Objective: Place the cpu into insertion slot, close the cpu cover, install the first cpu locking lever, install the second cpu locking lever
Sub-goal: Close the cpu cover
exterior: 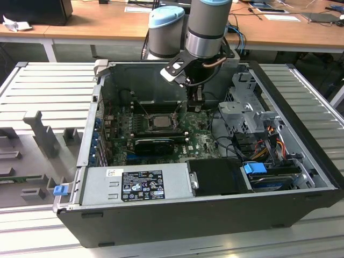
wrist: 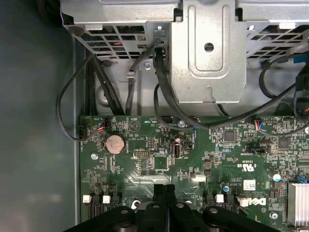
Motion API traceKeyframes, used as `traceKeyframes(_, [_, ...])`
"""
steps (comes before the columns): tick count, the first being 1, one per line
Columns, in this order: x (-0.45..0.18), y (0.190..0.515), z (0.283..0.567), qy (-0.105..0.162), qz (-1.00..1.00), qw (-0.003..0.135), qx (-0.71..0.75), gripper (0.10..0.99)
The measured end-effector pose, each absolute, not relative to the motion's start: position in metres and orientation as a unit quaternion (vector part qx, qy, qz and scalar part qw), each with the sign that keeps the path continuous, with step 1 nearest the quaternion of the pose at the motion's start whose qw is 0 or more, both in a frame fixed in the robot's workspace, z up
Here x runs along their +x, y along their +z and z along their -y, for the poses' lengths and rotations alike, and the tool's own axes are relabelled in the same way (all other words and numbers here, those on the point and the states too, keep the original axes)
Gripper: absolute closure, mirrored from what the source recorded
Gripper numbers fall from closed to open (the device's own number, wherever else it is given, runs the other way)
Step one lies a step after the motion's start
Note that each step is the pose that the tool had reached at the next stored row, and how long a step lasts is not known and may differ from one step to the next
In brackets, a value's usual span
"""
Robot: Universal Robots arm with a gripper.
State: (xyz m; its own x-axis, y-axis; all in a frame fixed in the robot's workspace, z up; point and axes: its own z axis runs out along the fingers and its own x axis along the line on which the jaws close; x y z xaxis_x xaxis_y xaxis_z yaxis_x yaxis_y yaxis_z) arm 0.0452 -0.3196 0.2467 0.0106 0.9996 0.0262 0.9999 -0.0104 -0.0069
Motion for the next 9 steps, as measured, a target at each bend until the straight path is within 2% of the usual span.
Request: traceKeyframes(9, [0.029,0.247,0.320,-0.007,0.703,0.012,-0.711,0.980])
